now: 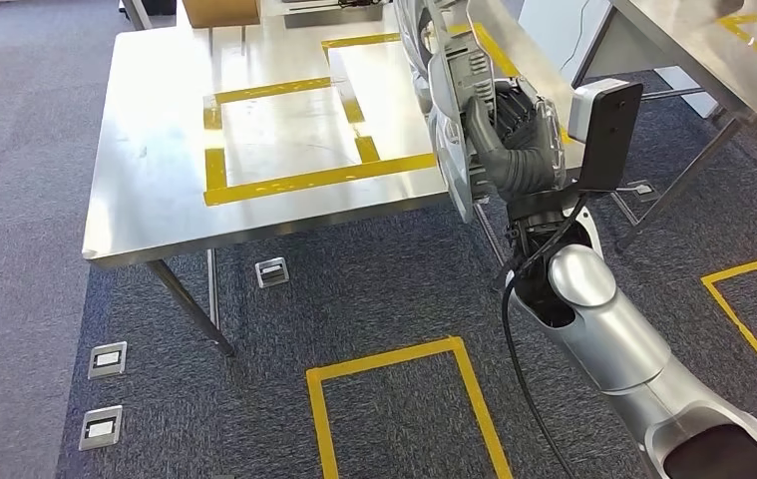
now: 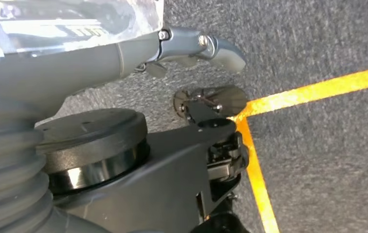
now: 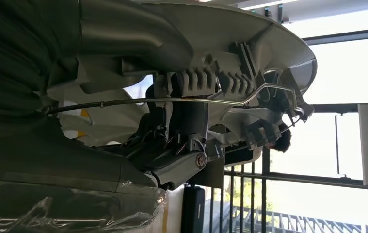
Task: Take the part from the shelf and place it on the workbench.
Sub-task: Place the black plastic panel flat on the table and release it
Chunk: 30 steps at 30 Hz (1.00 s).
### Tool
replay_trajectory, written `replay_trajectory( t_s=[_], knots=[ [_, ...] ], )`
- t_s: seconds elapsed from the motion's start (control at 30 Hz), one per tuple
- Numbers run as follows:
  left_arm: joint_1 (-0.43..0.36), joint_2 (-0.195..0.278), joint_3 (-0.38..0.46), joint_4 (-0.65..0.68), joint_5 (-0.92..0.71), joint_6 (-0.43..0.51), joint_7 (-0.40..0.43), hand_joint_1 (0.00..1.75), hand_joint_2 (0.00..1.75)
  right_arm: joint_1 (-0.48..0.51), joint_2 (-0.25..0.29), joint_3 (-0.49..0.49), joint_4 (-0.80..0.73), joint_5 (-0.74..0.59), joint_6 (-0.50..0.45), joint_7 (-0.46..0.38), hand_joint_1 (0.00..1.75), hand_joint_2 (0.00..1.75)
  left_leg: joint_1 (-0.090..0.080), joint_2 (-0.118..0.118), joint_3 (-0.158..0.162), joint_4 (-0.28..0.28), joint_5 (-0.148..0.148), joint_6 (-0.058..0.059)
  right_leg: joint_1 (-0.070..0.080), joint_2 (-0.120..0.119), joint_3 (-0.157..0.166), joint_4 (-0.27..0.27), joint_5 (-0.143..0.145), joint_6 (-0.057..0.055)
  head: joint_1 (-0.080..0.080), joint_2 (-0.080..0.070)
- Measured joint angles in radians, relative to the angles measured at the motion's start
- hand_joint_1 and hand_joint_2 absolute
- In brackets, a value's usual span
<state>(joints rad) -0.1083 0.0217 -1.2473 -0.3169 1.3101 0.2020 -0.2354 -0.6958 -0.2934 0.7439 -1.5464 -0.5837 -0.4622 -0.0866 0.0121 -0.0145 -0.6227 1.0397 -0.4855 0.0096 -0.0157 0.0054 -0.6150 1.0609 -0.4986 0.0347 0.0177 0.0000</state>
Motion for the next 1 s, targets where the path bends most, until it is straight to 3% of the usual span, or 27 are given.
replay_trajectory(
  t_s=[0.1, 0.13, 0.17, 0.2, 0.27, 0.33, 0.4, 0.5, 0.57, 0.63, 0.67, 0.7, 0.77, 0.83, 1.0],
  knots=[
    [0.001, 0.0, 0.0, 0.0, 0.0, -0.002, 0.0, 0.0, 1.75, -0.002, -0.001, 0.005, 0.0, 0.019, -0.007, 0.006, 1.75, 1.75, 0.001, 0.0, 0.006, -0.003, -0.005, 0.01, -0.001, 0.0, -0.088, 0.164, -0.067, 0.008, 0.007, 0.0],
    [0.002, 0.0, 0.0, 0.0, 0.0, -0.002, 0.0, 0.0, 1.75, 0.0, -0.001, 0.008, 0.0, 0.022, -0.008, 0.007, 1.75, 1.75, 0.0, 0.0, 0.009, -0.003, -0.008, 0.013, -0.002, 0.0, -0.12, 0.217, -0.078, 0.009, 0.008, 0.0],
    [0.003, 0.0, 0.0, 0.0, 0.0, -0.002, 0.0, 0.0, 1.75, 0.003, -0.001, 0.01, 0.001, 0.023, -0.008, 0.009, 1.75, 1.75, -0.001, -0.001, 0.013, -0.003, -0.011, 0.014, -0.002, 0.0, -0.139, 0.242, -0.071, 0.009, 0.009, 0.0],
    [0.004, 0.0, 0.0, 0.0, 0.0, -0.002, 0.0, 0.0, 1.75, 0.005, -0.001, 0.011, 0.001, 0.023, -0.008, 0.01, 1.75, 1.75, -0.002, -0.001, 0.018, -0.003, -0.015, 0.014, -0.002, 0.0, -0.142, 0.231, -0.045, 0.007, 0.01, 0.0],
    [0.004, -0.001, 0.0, 0.0, 0.0, -0.002, 0.0, 0.0, 1.75, 0.005, -0.002, 0.012, 0.001, 0.023, -0.008, 0.011, 1.75, 1.75, -0.003, -0.003, 0.032, -0.003, -0.026, 0.011, 0.0, 0.0, -0.106, 0.127, 0.037, -0.002, 0.011, 0.0],
    [0.003, -0.002, 0.0, 0.0, 0.0, -0.001, 0.0, 0.0, 1.75, 0.004, -0.002, 0.013, 0.001, 0.023, -0.007, 0.012, 1.75, 1.75, -0.005, -0.004, 0.041, -0.001, -0.035, 0.002, 0.006, 0.0, -0.066, 0.031, 0.082, -0.013, 0.009, 0.0],
    [0.002, -0.003, 0.0, 0.0, 0.0, -0.001, 0.001, 0.0, 1.75, 0.002, -0.002, 0.013, 0.001, 0.023, -0.006, 0.012, 1.75, 1.75, -0.006, -0.003, 0.039, -0.001, -0.038, -0.009, 0.012, 0.0, -0.052, 0.002, 0.072, -0.023, 0.007, 0.0],
    [0.0, -0.002, 0.0, 0.0, 0.0, -0.001, 0.002, 0.0, 1.75, 0.002, -0.002, 0.011, 0.0, 0.022, -0.006, 0.013, 1.75, 1.75, -0.007, 0.0, 0.033, 0.012, -0.055, -0.024, 0.005, 0.0, -0.037, -0.022, 0.059, -0.035, 0.006, 0.0],
    [-0.001, -0.002, 0.0, 0.0, 0.0, 0.0, 0.002, 0.0, 1.75, 0.005, -0.003, 0.009, 0.0, 0.02, -0.007, 0.016, 1.75, 1.75, -0.006, 0.001, 0.001, 0.091, -0.101, -0.031, 0.0, -0.002, -0.024, -0.032, 0.057, -0.043, 0.002, 0.0],
    [0.001, -0.001, 0.0, 0.0, -0.001, 0.001, 0.002, 0.0, 1.75, 0.014, -0.003, 0.007, 0.0, 0.013, -0.007, 0.017, 1.75, 1.75, -0.005, 0.001, -0.053, 0.208, -0.143, -0.035, 0.0, -0.002, -0.015, -0.033, 0.052, -0.047, 0.0, 0.0],
    [0.001, -0.001, 0.0, 0.0, -0.001, 0.002, 0.002, 0.0, 1.75, 0.018, -0.003, 0.006, 0.0, 0.009, -0.007, 0.018, 1.75, 1.75, -0.004, 0.001, -0.073, 0.24, -0.141, -0.037, 0.001, -0.002, -0.011, -0.032, 0.049, -0.048, 0.0, 0.0],
    [0.001, -0.001, 0.0, 0.0, -0.001, 0.002, 0.002, 0.0, 1.75, 0.021, -0.003, 0.005, 0.0, 0.006, -0.008, 0.019, 1.75, 1.75, -0.003, 0.001, -0.08, 0.239, -0.119, -0.039, 0.001, 0.0, -0.008, -0.03, 0.045, -0.047, 0.0, 0.0],
    [0.001, 0.0, 0.0, 0.0, -0.002, 0.002, 0.002, 0.0, 1.75, 0.022, -0.003, 0.002, -0.002, 0.001, -0.008, 0.021, 1.75, 1.75, -0.002, 0.001, -0.053, 0.147, -0.039, -0.038, 0.0, 0.002, 0.0, -0.025, 0.035, -0.042, 0.0, 0.0],
    [0.0, 0.0, 0.0, 0.0, -0.003, 0.002, 0.002, 0.0, 1.75, 0.02, -0.003, -0.001, -0.004, -0.006, -0.01, 0.024, 1.75, 1.75, -0.004, 0.001, -0.018, 0.057, 0.01, -0.031, 0.002, 0.004, 0.005, -0.021, 0.028, -0.034, 0.0, 0.0],
    [-0.001, 0.001, 0.0, 0.0, -0.003, 0.0, 0.002, 0.0, 1.75, 0.017, -0.004, -0.005, -0.011, -0.021, -0.018, 0.031, 1.75, 1.75, -0.003, 0.001, 0.005, 0.002, -0.008, -0.001, 0.005, 0.002, -0.01, -0.009, 0.018, -0.007, 0.001, 0.0]
  ],
)
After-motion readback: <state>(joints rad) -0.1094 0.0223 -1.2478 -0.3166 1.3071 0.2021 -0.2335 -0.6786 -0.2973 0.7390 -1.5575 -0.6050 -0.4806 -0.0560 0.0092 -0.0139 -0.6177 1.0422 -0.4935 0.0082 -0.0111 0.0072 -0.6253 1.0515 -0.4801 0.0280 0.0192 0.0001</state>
